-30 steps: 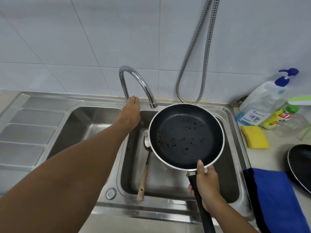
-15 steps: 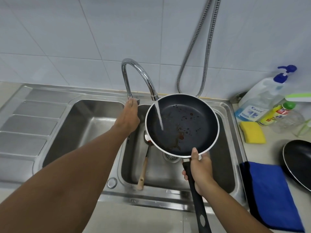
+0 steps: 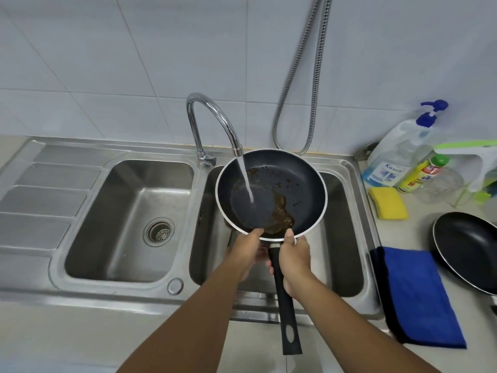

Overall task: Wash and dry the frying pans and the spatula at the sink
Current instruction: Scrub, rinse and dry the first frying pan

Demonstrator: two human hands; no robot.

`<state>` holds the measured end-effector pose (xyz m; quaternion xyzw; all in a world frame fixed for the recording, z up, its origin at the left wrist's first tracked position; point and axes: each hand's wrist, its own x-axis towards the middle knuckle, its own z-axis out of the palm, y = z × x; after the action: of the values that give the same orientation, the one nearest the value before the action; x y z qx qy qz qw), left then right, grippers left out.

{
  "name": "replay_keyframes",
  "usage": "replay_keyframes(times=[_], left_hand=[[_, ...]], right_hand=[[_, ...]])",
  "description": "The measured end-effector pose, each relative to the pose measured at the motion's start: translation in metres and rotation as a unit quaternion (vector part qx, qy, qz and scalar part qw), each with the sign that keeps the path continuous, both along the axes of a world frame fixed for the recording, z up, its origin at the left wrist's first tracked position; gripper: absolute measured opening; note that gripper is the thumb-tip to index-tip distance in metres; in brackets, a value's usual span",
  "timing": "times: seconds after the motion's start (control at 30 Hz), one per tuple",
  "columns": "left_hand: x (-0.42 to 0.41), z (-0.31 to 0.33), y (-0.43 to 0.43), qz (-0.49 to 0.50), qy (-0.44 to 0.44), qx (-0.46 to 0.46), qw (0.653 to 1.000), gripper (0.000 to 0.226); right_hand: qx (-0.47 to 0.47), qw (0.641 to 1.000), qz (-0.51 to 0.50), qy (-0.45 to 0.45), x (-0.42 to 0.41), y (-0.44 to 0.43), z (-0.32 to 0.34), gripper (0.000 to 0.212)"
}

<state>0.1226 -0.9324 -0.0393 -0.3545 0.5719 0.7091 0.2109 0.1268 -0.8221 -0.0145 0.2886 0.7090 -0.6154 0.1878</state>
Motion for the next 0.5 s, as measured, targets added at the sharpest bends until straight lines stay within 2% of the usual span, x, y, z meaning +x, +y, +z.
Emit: replay_keyframes(times=[0.1,0.2,0.27,0.4,0.5], left_hand=[[0.0,0.009,0.005,0.046,0.016,0.035,0.998,0.042],[-0.009,0.014,0.008,0.124,0.025,0.066,0.99,0.037],[-0.011,0.018,0.008,0.148,0.019,0.067,0.987,0.038],[-0.008,0.023,0.002,0.119,-0.003,0.071,0.99,0.036],[-0.006,0.024,0.003,0.119,-0.014,0.064,0.991,0.038]], right_hand=[[0.023,0.999,0.045,0.007,0.001,0.002,-0.002,0.034],[0.135,0.981,0.131,0.037,-0.001,0.015,-0.003,0.049],[0.179,0.974,0.125,0.067,-0.006,0.033,-0.002,0.059],[0.258,0.952,0.097,0.134,-0.04,0.086,0.002,0.028],[0.358,0.907,0.13,0.18,-0.079,0.126,-0.003,0.038]])
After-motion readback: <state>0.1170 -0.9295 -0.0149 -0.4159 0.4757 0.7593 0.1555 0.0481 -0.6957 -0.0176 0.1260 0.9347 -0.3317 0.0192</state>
